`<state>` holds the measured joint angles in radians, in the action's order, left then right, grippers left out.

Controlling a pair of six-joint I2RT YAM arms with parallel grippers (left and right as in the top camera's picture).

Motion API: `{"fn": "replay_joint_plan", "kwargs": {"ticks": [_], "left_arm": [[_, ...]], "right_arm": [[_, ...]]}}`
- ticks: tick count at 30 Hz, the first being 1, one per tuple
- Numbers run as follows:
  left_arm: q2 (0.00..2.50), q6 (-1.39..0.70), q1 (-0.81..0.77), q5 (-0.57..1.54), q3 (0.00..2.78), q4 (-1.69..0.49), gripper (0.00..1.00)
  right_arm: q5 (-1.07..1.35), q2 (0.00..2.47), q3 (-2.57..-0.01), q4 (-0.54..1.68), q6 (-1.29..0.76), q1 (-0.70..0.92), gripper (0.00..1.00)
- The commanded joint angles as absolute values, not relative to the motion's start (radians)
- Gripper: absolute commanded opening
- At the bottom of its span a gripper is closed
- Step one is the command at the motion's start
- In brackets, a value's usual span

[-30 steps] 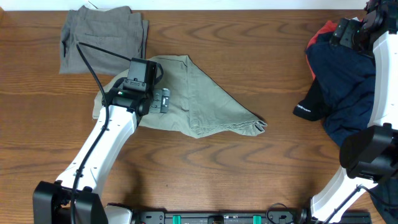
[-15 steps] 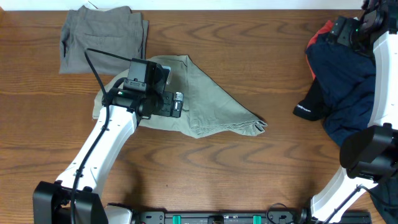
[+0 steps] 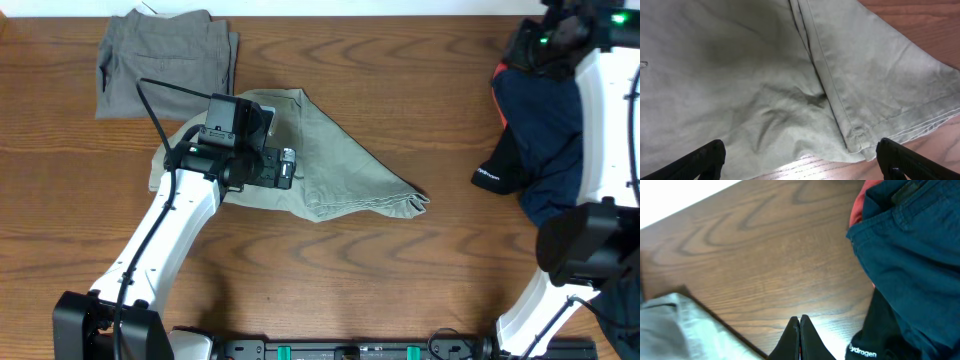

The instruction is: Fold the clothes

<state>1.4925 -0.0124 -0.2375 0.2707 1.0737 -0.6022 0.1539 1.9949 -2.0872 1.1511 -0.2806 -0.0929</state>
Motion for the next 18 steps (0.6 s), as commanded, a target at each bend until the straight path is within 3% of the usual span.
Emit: {"fn": "replay_joint_plan", "kwargs": {"ticks": [1, 4, 5, 6, 9, 18], "left_arm": [[1.493, -0.024, -0.235, 0.284, 1.077, -0.606, 0.98], [1.493, -0.024, -0.235, 0.284, 1.077, -0.606, 0.98], [1.493, -0.024, -0.235, 0.284, 1.077, -0.606, 0.98], [1.493, -0.024, -0.235, 0.284, 1.077, -0.606, 0.98], [1.493, -0.024, -0.235, 0.284, 1.077, -0.606, 0.98], [1.493, -0.024, -0.235, 0.284, 1.077, -0.606, 0.98]], "right_arm": [[-0.014, 2.053, -2.077, 1.156, -0.266, -0.042, 0.01], [-0.064, 2.101, -2.077, 1.157, -0.245, -0.010, 0.02], [-0.064, 2.115, -2.077, 1.158, -0.246, -0.004, 0.17], [-0.064, 2.125, -2.077, 1.158, -0.247, 0.001, 0.20], [-0.064, 2.151, -2.077, 1.139, -0.247, 0.004, 0.01], [-0.154, 2.315, -2.077, 1.141, -0.245, -0.025, 0.01]]}}
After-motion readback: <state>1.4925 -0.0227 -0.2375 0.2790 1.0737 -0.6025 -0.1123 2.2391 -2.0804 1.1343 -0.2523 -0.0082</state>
